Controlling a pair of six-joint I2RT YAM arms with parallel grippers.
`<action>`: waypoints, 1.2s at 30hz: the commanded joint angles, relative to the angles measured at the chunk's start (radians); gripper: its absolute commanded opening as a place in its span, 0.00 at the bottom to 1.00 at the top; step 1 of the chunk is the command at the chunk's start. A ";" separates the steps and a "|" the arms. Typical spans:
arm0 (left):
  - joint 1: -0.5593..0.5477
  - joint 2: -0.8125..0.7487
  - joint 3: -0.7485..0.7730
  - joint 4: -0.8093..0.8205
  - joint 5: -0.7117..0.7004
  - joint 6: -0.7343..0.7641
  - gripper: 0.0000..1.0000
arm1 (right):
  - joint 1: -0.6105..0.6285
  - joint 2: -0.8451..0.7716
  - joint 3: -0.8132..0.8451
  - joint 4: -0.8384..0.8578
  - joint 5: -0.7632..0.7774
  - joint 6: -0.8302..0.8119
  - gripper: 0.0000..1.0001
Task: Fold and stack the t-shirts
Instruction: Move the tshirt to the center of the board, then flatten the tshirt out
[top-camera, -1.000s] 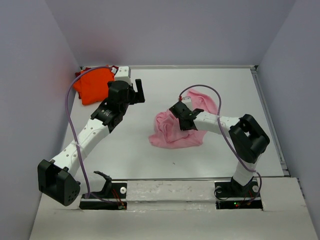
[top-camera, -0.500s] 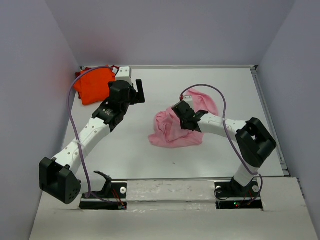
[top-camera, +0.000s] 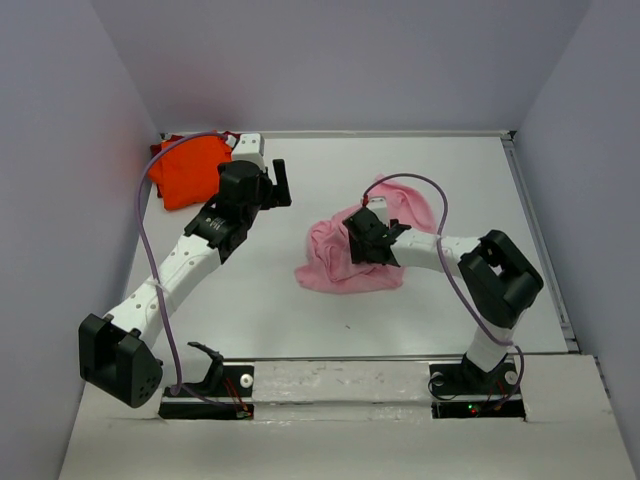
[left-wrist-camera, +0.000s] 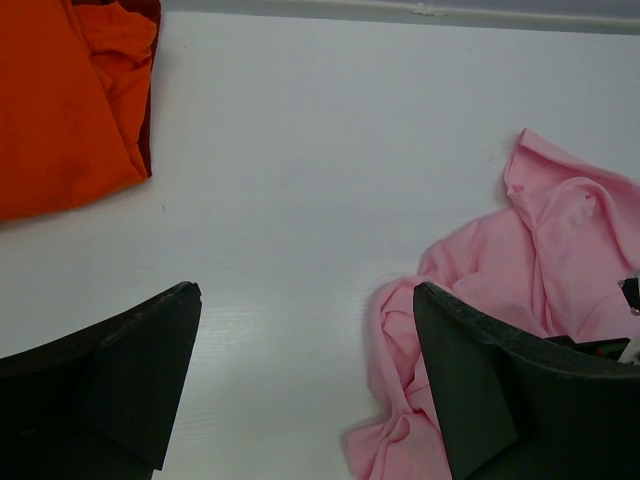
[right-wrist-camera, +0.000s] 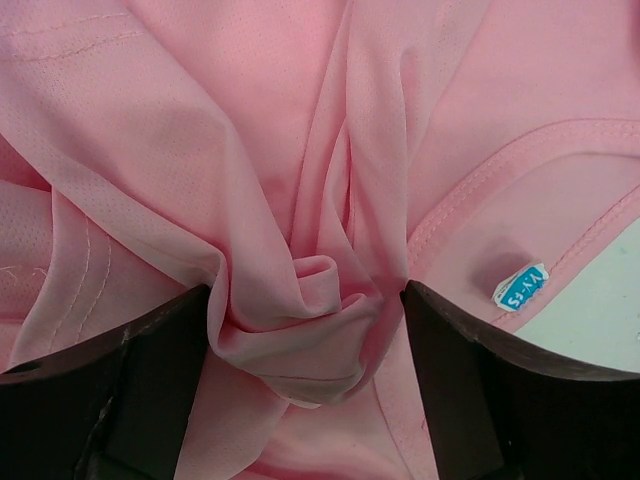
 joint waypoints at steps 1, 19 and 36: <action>0.006 -0.007 0.023 0.043 0.015 -0.005 0.96 | -0.010 0.030 -0.012 0.044 0.025 0.021 0.83; 0.006 -0.024 0.020 0.050 0.028 -0.005 0.96 | -0.019 -0.125 0.077 -0.057 0.011 -0.060 0.00; 0.006 -0.032 0.017 0.050 0.012 -0.005 0.96 | -0.019 -0.055 0.640 -0.234 -0.168 -0.247 0.00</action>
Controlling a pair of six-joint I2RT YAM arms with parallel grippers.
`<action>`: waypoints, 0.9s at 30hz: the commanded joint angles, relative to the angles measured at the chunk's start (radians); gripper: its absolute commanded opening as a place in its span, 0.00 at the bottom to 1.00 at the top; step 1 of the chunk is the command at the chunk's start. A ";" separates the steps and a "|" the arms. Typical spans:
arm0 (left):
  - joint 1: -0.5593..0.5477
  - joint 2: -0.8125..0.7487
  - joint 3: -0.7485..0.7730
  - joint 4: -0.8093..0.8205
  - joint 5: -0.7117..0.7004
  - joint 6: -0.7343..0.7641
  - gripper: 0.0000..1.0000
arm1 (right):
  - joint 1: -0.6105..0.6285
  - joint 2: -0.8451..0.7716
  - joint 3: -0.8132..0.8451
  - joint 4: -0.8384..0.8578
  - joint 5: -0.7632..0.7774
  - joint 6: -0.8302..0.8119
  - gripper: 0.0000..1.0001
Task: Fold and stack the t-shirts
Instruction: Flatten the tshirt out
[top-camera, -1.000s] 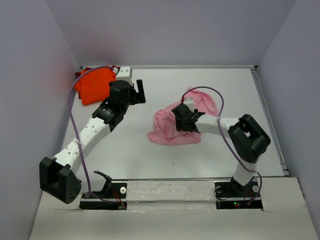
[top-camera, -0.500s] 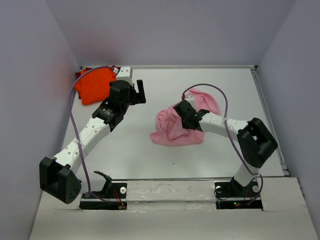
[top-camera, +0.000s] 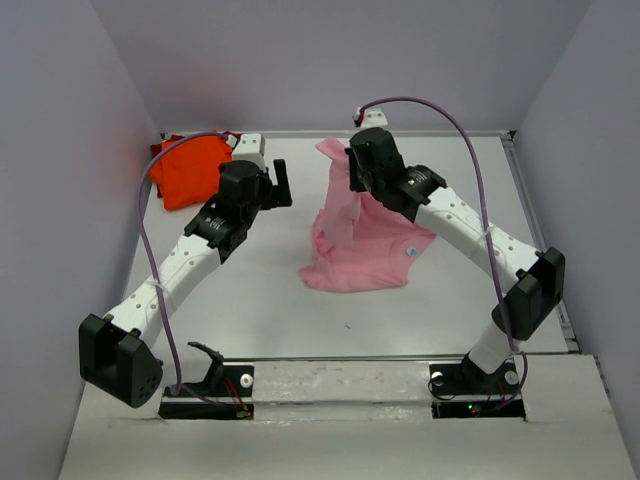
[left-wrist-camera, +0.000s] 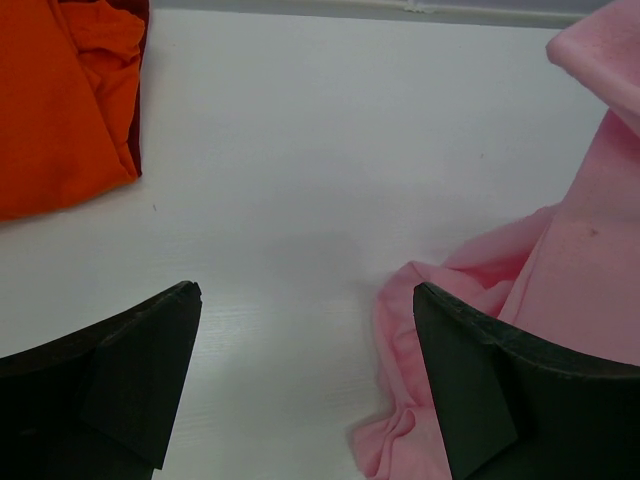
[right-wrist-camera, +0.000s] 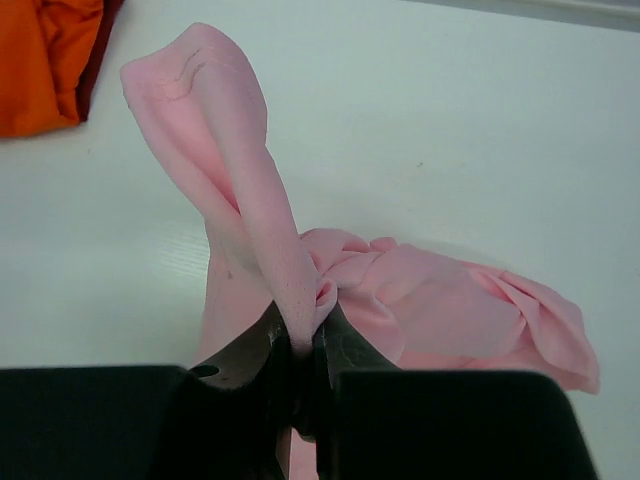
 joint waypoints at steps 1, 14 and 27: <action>0.005 -0.034 0.017 0.049 -0.019 0.001 0.96 | -0.008 0.097 0.089 -0.036 -0.162 -0.021 0.00; 0.012 -0.089 0.001 0.047 -0.156 -0.002 0.96 | 0.073 0.342 0.101 0.096 -0.411 0.029 0.00; 0.021 -0.075 0.014 0.038 -0.116 -0.008 0.96 | 0.073 0.152 -0.187 0.096 -0.364 0.015 0.66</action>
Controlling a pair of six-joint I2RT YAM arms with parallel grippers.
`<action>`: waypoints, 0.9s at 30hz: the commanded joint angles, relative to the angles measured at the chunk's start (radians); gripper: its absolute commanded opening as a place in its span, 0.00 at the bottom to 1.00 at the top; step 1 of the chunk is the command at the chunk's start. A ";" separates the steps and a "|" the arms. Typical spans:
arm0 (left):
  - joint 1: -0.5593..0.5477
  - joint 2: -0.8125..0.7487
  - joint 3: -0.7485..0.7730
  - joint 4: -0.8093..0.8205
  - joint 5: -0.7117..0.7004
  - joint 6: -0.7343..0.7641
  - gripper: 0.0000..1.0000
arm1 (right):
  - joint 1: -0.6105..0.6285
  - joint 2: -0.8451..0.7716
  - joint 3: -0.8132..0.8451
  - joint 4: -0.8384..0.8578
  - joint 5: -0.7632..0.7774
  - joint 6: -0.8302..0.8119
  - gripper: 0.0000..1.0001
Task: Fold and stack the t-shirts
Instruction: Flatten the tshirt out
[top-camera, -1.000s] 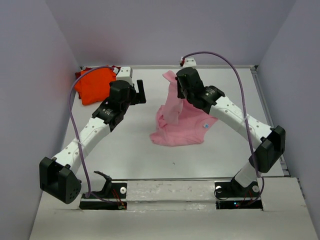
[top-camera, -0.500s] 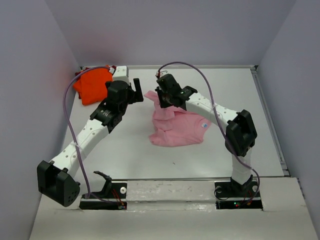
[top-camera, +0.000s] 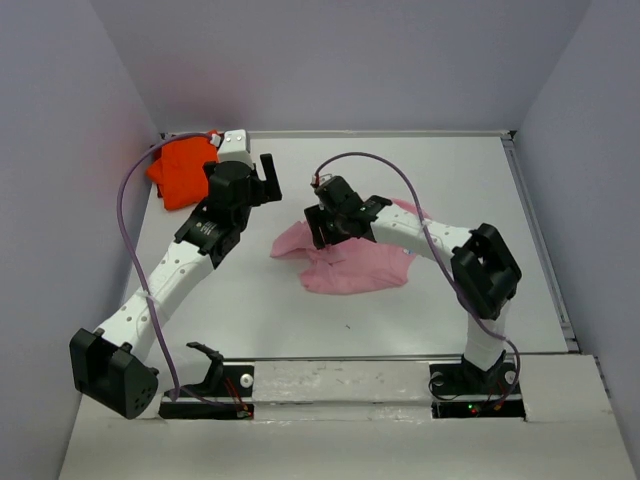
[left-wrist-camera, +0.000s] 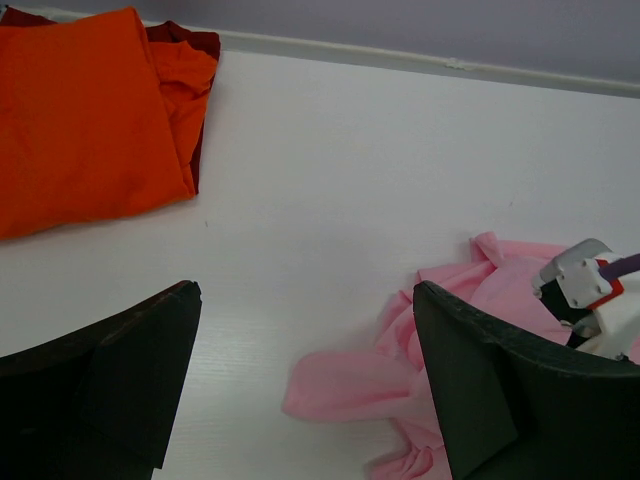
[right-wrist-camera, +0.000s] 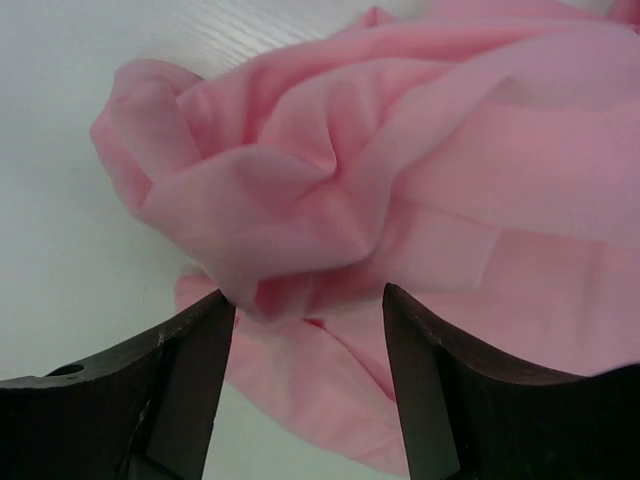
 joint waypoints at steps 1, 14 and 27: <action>0.012 -0.011 0.015 0.039 0.007 -0.011 0.96 | 0.007 -0.169 -0.087 0.038 -0.002 -0.009 0.67; 0.022 0.001 0.020 0.030 0.027 -0.013 0.96 | 0.095 -0.174 -0.304 0.140 -0.043 0.059 0.66; 0.022 0.001 0.019 0.033 0.041 -0.016 0.96 | 0.106 -0.053 -0.245 0.168 -0.008 0.051 0.66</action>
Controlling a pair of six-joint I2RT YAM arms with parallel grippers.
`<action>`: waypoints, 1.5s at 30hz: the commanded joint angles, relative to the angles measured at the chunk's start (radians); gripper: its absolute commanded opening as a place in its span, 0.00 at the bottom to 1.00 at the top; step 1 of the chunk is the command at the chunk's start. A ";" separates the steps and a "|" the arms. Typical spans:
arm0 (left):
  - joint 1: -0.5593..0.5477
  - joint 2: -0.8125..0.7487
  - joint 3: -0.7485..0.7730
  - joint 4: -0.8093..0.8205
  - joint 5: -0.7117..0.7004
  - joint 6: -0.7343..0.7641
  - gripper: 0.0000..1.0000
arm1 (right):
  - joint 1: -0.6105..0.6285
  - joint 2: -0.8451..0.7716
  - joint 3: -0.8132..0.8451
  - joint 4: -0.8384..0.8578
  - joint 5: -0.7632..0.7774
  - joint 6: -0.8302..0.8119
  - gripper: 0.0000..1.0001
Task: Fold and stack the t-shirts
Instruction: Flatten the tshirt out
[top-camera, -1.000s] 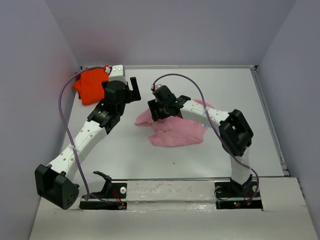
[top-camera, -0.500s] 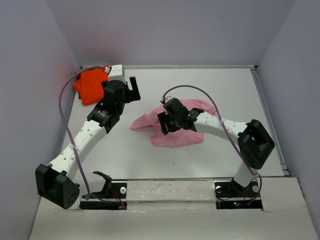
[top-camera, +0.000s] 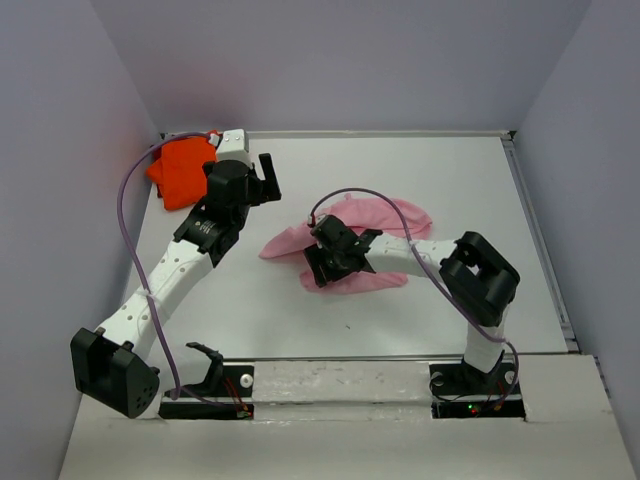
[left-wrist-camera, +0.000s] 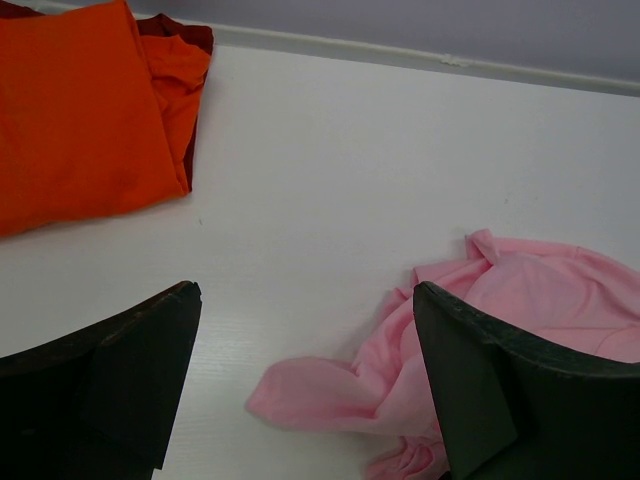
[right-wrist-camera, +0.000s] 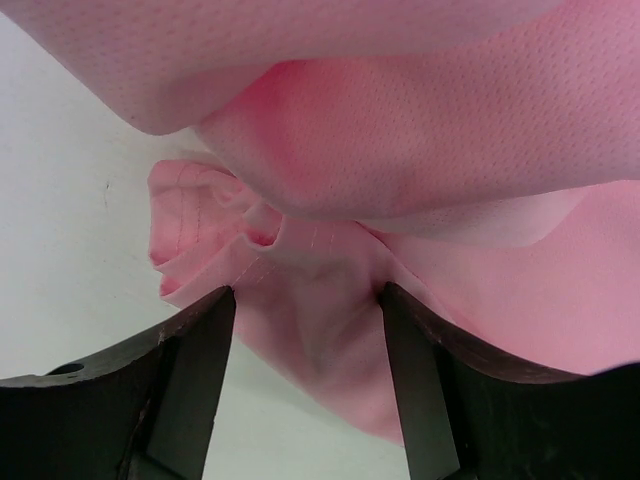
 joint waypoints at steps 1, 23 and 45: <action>0.003 -0.004 0.020 0.033 0.007 -0.003 0.96 | 0.002 0.007 0.056 0.054 0.034 -0.006 0.66; 0.003 -0.007 0.018 0.035 0.013 -0.002 0.96 | 0.002 0.082 0.153 0.021 0.042 -0.019 0.30; 0.003 -0.004 0.018 0.033 0.016 -0.003 0.96 | 0.002 -0.482 0.215 -0.298 0.365 -0.055 0.00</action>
